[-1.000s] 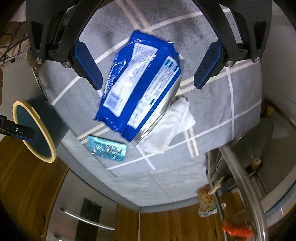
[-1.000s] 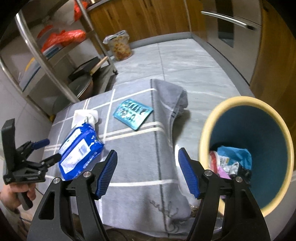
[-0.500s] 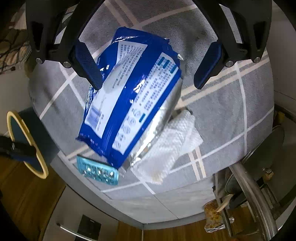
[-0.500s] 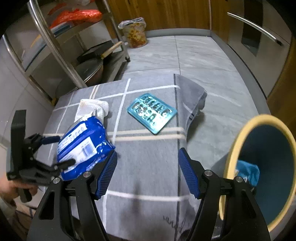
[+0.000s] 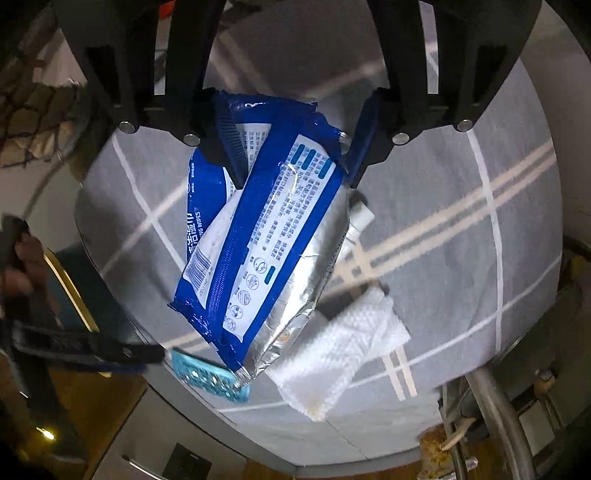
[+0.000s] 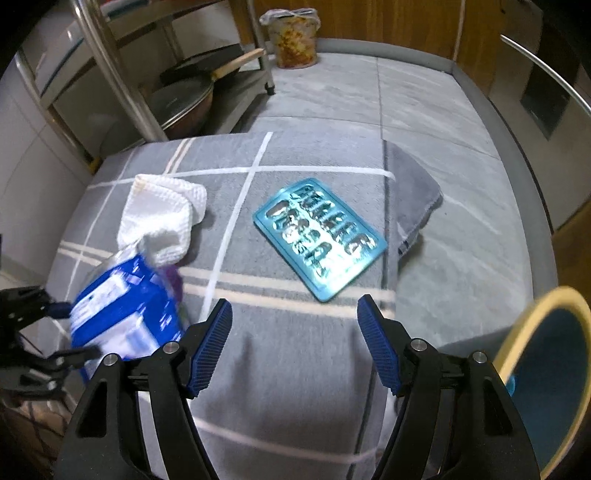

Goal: Collect trash
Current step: 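Grasp the blue wipes pack with the left gripper while the right grasps the blue blister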

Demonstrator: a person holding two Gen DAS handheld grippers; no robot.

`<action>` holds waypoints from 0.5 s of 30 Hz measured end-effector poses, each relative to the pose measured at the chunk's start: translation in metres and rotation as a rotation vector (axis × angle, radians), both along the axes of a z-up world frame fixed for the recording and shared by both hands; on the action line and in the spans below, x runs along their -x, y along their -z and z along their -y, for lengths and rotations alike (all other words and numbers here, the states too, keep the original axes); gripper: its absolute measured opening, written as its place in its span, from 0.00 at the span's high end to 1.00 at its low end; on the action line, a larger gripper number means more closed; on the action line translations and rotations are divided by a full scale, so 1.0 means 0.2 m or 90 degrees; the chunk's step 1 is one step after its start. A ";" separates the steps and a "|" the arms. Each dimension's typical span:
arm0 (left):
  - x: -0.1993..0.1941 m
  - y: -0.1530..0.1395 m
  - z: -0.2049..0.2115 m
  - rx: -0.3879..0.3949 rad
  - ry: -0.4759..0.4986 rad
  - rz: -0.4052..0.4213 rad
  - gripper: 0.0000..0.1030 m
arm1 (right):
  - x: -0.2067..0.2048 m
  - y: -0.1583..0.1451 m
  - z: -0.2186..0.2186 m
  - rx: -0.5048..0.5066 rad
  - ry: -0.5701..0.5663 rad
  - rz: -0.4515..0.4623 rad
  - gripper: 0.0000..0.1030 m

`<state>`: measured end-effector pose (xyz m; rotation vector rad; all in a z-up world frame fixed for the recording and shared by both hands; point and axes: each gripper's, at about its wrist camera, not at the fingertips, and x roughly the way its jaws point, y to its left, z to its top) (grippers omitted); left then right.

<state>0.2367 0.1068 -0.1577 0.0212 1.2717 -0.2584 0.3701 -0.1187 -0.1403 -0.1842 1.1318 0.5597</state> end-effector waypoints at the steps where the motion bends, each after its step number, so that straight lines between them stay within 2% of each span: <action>1: 0.02 0.00 0.00 0.002 0.005 -0.006 0.48 | -0.02 0.01 -0.02 0.010 -0.008 0.005 0.29; 5: 0.11 0.00 -0.02 -0.010 0.025 -0.028 0.47 | -0.09 0.04 -0.09 0.045 -0.035 0.026 0.28; 8: 0.15 -0.01 -0.05 -0.013 0.030 -0.032 0.43 | -0.14 0.08 -0.13 0.059 -0.049 0.032 0.28; 12: 0.17 -0.05 -0.03 -0.026 0.044 -0.006 0.22 | -0.20 0.11 -0.18 0.087 -0.075 0.047 0.27; 15: 0.15 -0.08 -0.01 -0.030 0.051 0.009 0.20 | -0.24 0.12 -0.21 0.100 -0.087 0.051 0.27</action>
